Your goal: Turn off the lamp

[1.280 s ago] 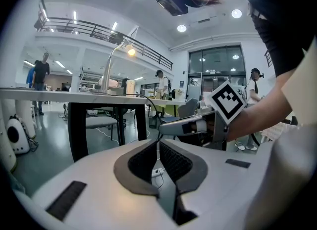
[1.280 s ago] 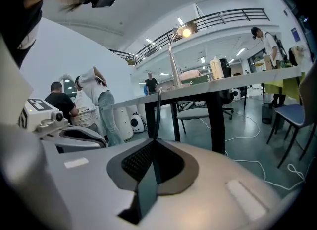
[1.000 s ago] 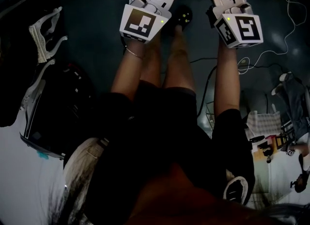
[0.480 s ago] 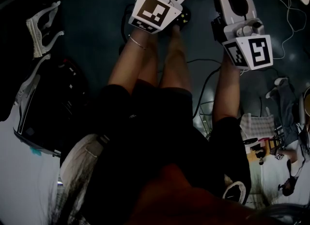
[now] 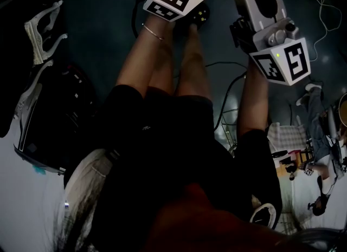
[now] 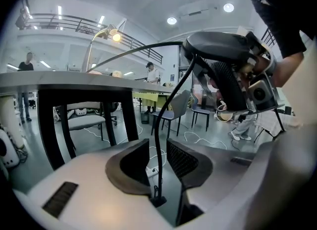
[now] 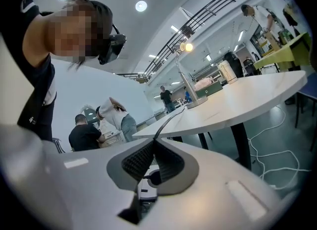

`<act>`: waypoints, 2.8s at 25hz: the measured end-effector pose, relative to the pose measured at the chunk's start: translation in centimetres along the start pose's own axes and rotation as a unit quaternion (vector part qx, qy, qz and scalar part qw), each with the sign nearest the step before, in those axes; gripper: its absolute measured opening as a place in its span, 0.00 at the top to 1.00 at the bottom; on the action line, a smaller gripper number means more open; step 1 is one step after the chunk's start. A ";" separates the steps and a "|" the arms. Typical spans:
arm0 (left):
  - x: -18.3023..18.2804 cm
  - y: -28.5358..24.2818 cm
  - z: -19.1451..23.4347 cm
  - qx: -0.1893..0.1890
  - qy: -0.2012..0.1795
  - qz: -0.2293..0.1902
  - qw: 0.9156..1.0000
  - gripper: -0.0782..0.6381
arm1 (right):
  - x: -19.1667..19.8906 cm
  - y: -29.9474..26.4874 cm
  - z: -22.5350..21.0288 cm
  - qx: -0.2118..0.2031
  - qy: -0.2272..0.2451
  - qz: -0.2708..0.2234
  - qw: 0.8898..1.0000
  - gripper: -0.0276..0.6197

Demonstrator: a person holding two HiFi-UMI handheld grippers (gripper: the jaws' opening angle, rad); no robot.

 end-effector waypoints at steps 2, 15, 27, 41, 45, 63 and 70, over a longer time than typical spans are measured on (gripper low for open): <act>-0.1 0.0 0.1 -0.005 0.000 -0.003 1.000 0.76 | 0.1 0.1 0.1 -0.002 -0.001 0.000 1.000 0.94; -1.3 1.0 0.2 -0.011 0.006 -0.011 1.000 0.87 | -0.4 0.8 -0.3 0.021 0.018 -0.040 0.999 0.92; -3.9 2.7 -0.6 0.023 0.067 -0.064 0.995 0.88 | -0.2 3.1 -1.0 0.060 0.043 -0.055 0.996 0.91; -8.0 5.0 -1.3 0.087 0.087 -0.065 0.990 0.87 | 7.7 0.6 -1.9 0.041 0.081 0.063 0.994 0.90; -8.7 5.5 -1.3 0.085 0.097 -0.071 0.989 0.87 | 8.4 -1.3 -0.8 0.017 0.101 0.075 0.992 0.89; -9.9 5.4 -2.5 0.124 0.059 -0.118 0.983 0.87 | 9.1 -2.3 -1.1 0.027 0.075 0.090 0.993 0.93; -9.1 5.4 -3.1 0.142 0.014 -0.123 0.982 0.87 | 9.4 -1.4 -2.0 0.030 0.011 0.091 0.995 0.93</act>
Point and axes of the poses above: the fingertips, and each gripper's own axes: y backward along the fingers, z to its left, x out of its underside, the point moved 4 cm from there along y, backward along the fingers, and after that the axes turned 6 degrees about x, right-handed, at the moved point
